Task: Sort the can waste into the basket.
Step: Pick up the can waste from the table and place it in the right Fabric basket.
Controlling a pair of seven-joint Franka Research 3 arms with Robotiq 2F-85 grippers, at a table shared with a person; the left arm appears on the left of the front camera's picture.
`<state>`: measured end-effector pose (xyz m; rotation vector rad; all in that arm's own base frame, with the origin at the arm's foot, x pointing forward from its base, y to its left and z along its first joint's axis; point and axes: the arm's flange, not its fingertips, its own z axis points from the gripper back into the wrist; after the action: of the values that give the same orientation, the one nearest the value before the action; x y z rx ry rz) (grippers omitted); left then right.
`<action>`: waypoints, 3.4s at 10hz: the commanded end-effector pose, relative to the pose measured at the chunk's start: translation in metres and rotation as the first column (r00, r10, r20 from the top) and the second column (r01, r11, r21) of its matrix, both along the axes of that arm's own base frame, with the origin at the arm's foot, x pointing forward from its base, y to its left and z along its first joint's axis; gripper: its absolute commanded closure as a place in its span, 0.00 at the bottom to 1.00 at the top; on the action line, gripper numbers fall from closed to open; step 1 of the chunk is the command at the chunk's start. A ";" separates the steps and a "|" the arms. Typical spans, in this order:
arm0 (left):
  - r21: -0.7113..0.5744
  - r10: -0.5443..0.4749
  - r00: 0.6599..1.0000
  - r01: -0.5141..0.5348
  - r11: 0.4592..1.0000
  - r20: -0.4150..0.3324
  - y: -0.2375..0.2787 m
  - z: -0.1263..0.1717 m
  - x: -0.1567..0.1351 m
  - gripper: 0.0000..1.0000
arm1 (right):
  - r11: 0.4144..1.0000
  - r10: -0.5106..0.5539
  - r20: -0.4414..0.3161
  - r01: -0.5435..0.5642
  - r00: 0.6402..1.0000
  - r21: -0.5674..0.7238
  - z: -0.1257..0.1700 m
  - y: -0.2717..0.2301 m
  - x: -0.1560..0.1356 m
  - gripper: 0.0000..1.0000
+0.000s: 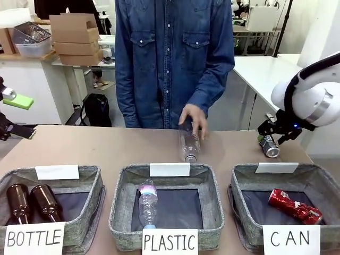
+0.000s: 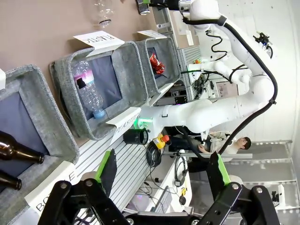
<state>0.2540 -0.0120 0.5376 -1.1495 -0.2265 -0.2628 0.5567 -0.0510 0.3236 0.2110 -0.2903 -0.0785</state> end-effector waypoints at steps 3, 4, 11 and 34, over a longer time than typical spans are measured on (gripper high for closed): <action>-0.027 -0.006 1.000 0.007 1.000 0.017 0.000 0.002 0.000 0.00 | 0.998 -0.055 -0.008 0.055 0.998 0.009 0.003 0.004 0.012 0.00; -0.027 -0.006 1.000 0.007 1.000 0.017 0.000 0.002 0.000 0.00 | 0.998 -0.059 -0.017 0.058 0.998 -0.006 0.003 0.005 0.014 0.00; -0.027 -0.006 1.000 0.007 1.000 0.017 0.000 0.002 0.000 0.00 | 0.983 -0.118 -0.045 0.110 0.992 -0.147 -0.013 0.011 0.018 1.00; -0.027 -0.006 1.000 0.007 1.000 0.017 0.000 0.002 0.000 0.00 | 0.268 0.922 0.319 -0.956 0.220 -0.116 0.138 -0.009 -0.238 1.00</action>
<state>0.2538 -0.0116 0.5379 -1.1494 -0.2274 -0.2625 0.3158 -0.0544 0.4658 0.4533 -0.4303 1.2415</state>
